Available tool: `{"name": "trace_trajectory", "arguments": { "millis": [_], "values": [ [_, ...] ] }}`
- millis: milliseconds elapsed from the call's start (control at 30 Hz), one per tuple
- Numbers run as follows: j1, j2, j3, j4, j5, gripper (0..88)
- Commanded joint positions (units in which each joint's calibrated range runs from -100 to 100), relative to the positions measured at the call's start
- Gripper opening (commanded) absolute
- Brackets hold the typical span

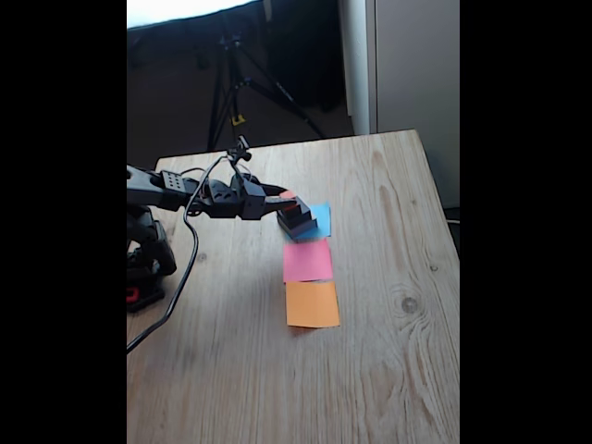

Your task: Tower of hanoi

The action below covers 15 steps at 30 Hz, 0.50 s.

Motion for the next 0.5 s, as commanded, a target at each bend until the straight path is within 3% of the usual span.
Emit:
{"name": "trace_trajectory", "arguments": {
  "millis": [0, 467],
  "values": [
    [-0.64, -0.51, -0.09, -1.7, -1.9, 4.0],
    [-1.31, -0.59, 0.09, -2.1, -4.57, 5.0]
  ]
}}
